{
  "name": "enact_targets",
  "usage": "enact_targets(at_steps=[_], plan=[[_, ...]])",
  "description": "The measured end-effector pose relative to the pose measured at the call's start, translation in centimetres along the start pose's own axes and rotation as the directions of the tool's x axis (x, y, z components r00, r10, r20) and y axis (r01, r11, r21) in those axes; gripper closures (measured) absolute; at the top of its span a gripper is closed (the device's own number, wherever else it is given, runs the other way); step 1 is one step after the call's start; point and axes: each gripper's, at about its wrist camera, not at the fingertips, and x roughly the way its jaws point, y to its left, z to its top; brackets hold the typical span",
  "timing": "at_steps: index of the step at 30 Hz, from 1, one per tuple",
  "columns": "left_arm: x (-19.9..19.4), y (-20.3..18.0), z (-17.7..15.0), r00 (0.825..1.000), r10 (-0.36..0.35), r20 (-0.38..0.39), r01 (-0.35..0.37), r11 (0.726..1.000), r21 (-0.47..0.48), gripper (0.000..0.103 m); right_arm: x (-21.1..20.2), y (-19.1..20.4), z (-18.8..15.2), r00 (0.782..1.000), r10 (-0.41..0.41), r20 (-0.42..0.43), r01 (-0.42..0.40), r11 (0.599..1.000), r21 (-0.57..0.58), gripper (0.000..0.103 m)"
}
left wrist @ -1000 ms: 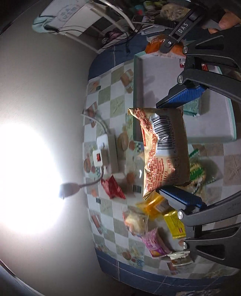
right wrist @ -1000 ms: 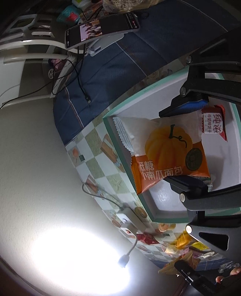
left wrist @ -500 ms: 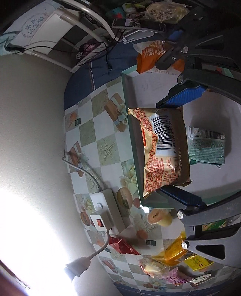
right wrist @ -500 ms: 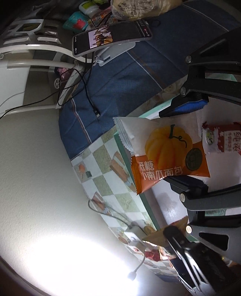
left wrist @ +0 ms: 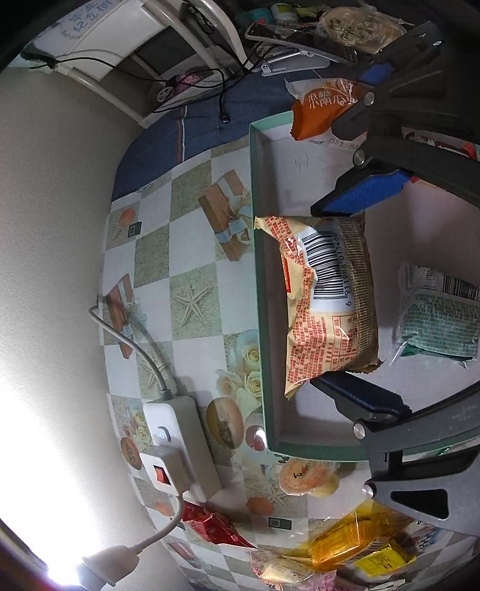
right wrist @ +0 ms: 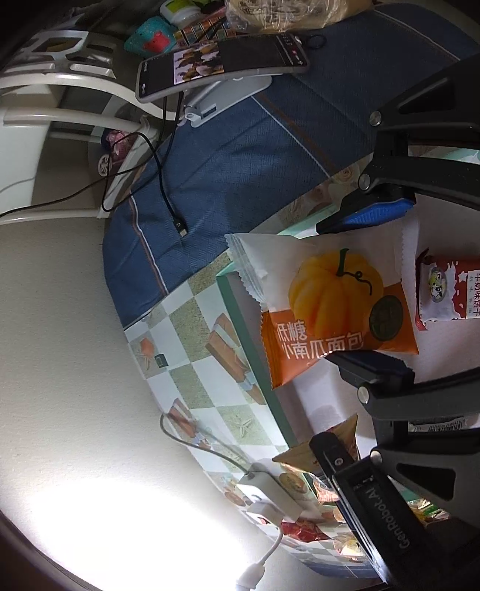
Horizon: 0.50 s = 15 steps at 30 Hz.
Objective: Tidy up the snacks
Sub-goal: 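Carry both bags over the tray and open both grippers to release, then withdraw both grippers from the tray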
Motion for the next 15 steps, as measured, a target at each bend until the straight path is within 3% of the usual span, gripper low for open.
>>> enact_targets(at_steps=[6,8,11,15], plan=[[0.0,0.8,-0.1,1.0,-0.002,-0.002,0.002,1.0,-0.03,0.016,0.3,0.2,0.0,1.0,0.007,-0.021,-0.007,1.0,-0.009,0.041],[-0.2,0.9,-0.1,1.0,0.002,0.01,-0.002,1.0,-0.028,0.008,0.4,0.2,-0.1,1.0,0.005,-0.03,-0.006,1.0,-0.017,0.041],[-0.7,1.2,0.1,1.0,-0.007,0.024,0.008,0.999,-0.033,0.007,0.3,0.3,0.0,0.999,0.014,-0.029,-0.015,1.0,-0.021,0.037],[-1.7,2.2,0.2,0.999,-0.011,0.046,0.014,0.998,-0.068,0.006,-0.1,0.4,0.2,1.0,0.024,-0.019,-0.025,0.999,-0.032,0.024]])
